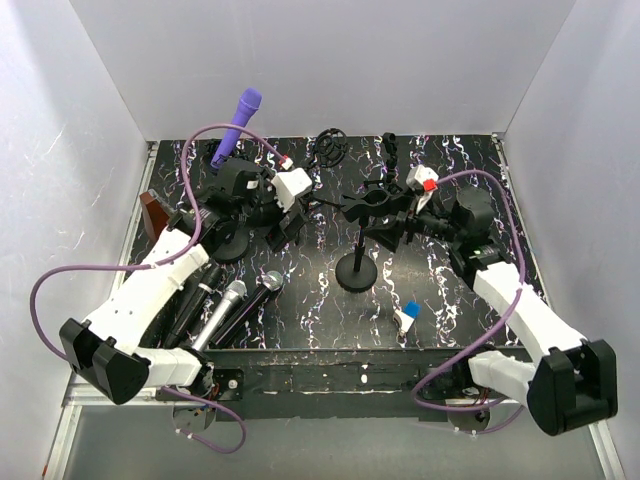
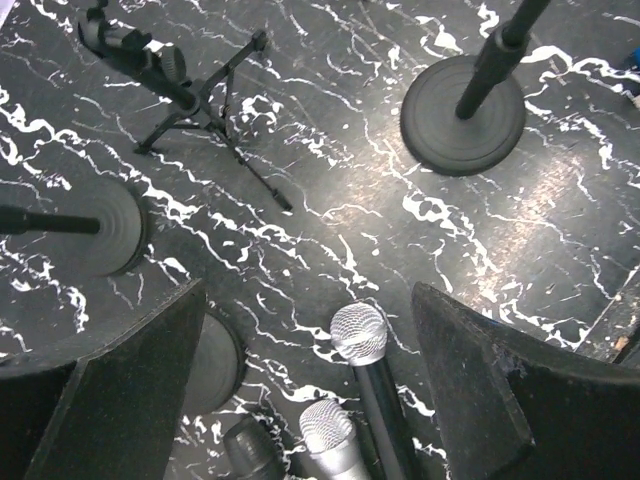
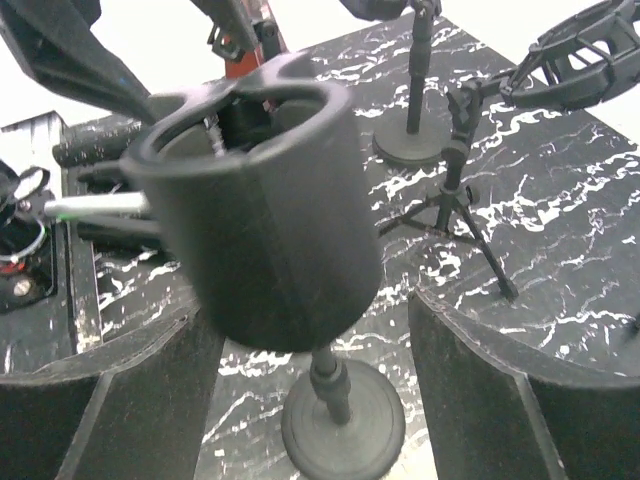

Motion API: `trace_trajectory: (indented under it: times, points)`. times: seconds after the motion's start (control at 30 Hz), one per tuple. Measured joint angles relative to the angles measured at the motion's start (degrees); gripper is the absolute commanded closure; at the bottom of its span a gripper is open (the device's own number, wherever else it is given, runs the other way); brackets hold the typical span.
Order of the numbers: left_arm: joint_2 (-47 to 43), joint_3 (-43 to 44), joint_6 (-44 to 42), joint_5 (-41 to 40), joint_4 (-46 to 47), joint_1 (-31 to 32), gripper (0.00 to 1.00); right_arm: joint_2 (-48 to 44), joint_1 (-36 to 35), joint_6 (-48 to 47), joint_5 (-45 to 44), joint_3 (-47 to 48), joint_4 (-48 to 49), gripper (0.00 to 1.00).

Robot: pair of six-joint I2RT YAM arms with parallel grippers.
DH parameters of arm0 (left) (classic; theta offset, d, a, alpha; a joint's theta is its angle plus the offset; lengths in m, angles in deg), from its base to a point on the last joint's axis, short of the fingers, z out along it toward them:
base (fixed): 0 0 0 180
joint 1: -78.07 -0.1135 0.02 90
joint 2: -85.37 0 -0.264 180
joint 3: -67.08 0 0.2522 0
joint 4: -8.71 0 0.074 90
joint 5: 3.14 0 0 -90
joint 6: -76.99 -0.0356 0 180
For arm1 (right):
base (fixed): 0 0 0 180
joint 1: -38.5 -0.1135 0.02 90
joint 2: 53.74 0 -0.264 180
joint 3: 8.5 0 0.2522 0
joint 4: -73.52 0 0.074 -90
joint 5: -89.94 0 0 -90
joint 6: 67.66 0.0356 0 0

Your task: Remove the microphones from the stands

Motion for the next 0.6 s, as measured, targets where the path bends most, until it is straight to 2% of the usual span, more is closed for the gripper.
trace_trajectory:
  times: [0.1, 0.2, 0.4, 0.5, 0.53, 0.6]
  points:
    - [0.96, 1.75, -1.25, -1.92, -2.14, -0.02, 0.16, 3.69, -1.42, 2.75, -1.03, 0.0, 6.29, 0.25]
    - [1.57, 3.1, -2.67, -3.37, -3.98, -0.02, 0.17, 6.56, -2.56, 4.85, -1.81, 0.0, 10.56, 0.35]
    - [2.43, 5.2, -4.04, -4.09, -4.96, -0.02, 0.18, 9.18, -3.72, 7.96, -2.67, 0.04, 14.21, 0.68]
    - [2.43, 4.85, -4.09, -3.15, -4.09, -0.02, 0.19, 9.38, -3.85, 8.92, -3.32, 0.48, 13.68, 0.89]
    - [2.4, 4.35, -4.04, -2.36, -3.21, -0.02, 0.2, 9.38, -3.85, 9.22, -3.93, 0.7, 13.4, 0.98]
    - [2.43, 2.62, -3.56, -0.17, -1.01, -0.02, 0.21, 9.38, -3.85, 9.68, -5.25, 1.42, 12.22, 0.99]
